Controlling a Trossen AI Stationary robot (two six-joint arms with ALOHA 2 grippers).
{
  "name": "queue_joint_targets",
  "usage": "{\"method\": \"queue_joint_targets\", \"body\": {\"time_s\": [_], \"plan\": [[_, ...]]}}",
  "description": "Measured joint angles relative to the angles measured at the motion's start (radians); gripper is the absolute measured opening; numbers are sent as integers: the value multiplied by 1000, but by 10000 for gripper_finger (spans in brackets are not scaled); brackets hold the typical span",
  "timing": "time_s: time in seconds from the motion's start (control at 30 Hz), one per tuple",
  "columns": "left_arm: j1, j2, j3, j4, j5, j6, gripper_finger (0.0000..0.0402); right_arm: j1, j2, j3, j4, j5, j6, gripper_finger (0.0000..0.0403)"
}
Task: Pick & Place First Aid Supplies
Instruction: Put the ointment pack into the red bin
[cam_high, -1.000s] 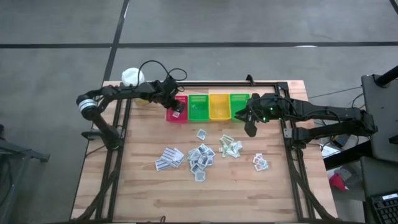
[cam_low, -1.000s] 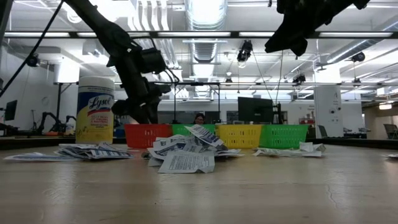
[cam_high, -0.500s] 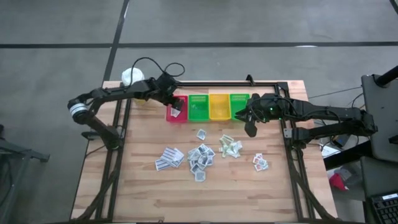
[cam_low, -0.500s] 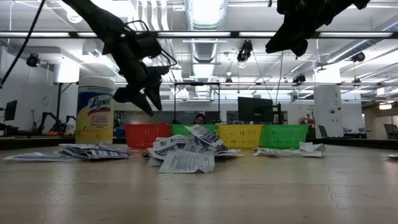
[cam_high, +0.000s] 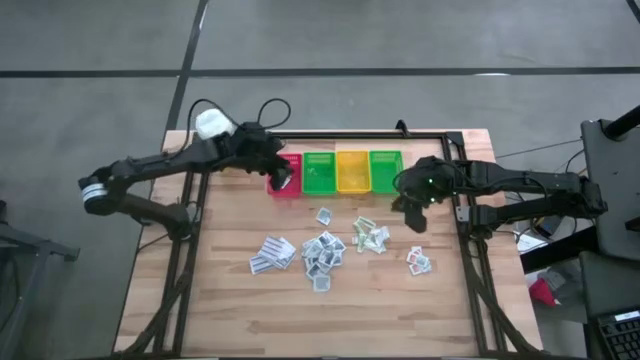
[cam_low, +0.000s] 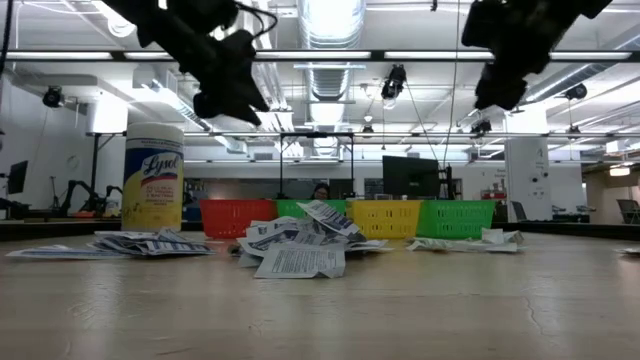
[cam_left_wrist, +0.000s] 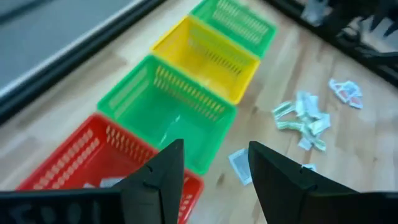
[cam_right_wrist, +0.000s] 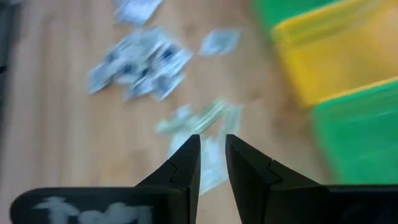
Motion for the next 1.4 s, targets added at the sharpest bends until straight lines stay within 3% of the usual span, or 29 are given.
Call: {"method": "queue_joint_targets", "body": {"time_s": [0.1, 0.47, 0.7, 1.1, 1.27, 1.4], "plan": [[-22, -48, -40, 47, -5, 22, 171, 38, 0, 0, -65, -56, 25, 69], [-31, -240, -250, 297, -4, -22, 171, 234, 0, 0, -253, -55, 151, 52], [-45, -352, -361, 468, -2, -33, 171, 306, 3, -50, -271, -48, 192, 52], [-77, -460, -440, 497, 1, -97, 171, 348, 150, -142, -149, -46, 109, 52], [-78, -464, -453, 506, 1, -110, 171, 348, 221, -150, -143, 32, 70, 52], [-78, -464, -454, 506, 1, -110, 171, 348, 260, -152, -131, 33, 20, 52]]}}
